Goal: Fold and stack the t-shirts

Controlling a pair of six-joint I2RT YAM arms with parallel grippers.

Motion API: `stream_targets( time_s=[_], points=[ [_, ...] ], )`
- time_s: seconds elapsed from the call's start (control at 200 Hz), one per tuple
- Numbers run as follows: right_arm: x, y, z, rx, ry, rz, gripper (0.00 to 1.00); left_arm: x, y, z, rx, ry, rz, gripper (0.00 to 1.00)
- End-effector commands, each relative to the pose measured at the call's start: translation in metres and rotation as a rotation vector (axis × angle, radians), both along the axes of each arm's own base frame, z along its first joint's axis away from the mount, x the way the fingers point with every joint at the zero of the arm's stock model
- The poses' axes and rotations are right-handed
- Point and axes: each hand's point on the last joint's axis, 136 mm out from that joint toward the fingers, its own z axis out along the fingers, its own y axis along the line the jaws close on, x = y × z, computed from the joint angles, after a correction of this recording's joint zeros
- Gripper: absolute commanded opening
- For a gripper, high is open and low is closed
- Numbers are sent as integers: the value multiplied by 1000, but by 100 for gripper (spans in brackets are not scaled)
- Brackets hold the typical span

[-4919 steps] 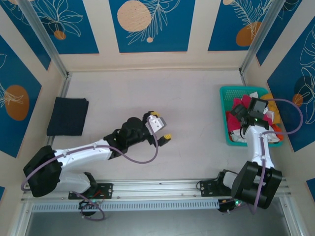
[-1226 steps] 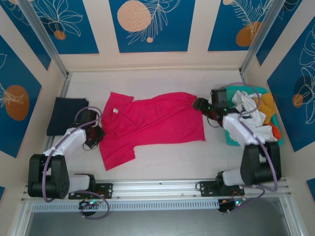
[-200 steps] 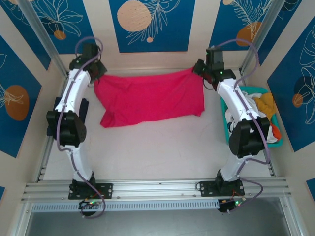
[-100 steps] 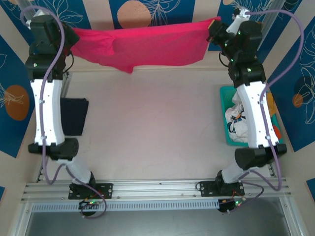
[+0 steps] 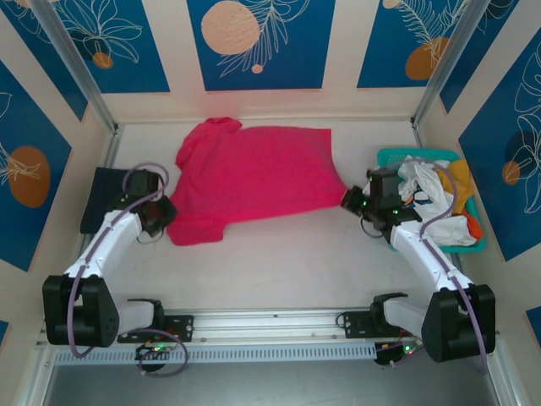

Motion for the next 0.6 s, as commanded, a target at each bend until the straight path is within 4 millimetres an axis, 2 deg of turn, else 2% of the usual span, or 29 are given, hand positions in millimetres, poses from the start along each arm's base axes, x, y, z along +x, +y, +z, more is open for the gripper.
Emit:
stream_targets(
  time_s=[0.0,0.085,0.18,0.475,0.505,0.535,0.595],
  points=[
    [-8,2,-22,15,52,-36,0,-3,-3,-25,-35,20,16,0],
    [-21,0,-50,-25,138,-49,0,-13,-4,-46,-39,87,17,0],
    [-34,-2,-70,-70,212,-59,0,-21,-4,-54,-36,127,17,0],
    [-66,-15,-91,-177,303,-86,2,-40,1,-43,-8,157,13,2],
    [-67,-16,-91,-182,301,-86,7,-42,1,-42,-6,157,15,5],
    [-69,-15,-88,-186,293,-77,18,-43,2,-40,-5,153,16,13],
    [-71,-14,-79,-208,259,-63,49,-44,2,-34,-3,136,14,45]
  ],
)
